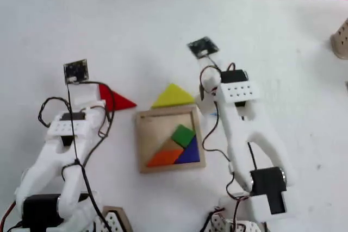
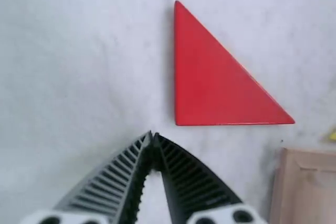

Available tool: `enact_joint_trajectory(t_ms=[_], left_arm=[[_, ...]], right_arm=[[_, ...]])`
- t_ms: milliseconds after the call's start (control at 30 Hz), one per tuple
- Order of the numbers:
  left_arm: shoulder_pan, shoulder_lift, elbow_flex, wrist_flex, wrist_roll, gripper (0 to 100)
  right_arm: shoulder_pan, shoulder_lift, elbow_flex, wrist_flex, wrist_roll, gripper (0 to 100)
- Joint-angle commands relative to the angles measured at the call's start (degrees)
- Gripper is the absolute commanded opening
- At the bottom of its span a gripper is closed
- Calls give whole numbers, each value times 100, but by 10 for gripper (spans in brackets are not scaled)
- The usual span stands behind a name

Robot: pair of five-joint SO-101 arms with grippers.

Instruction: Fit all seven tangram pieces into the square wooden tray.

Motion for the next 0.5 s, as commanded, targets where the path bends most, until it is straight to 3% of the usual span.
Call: enact_joint_trajectory(t_ms=[0, 467], left_arm=[[154, -207, 9, -176, -53, 20], [154, -207, 0, -176, -62, 20]], right_arm=[[224, 215, -167, -13, 1451, 231], [462, 980, -167, -541, 3903, 226]])
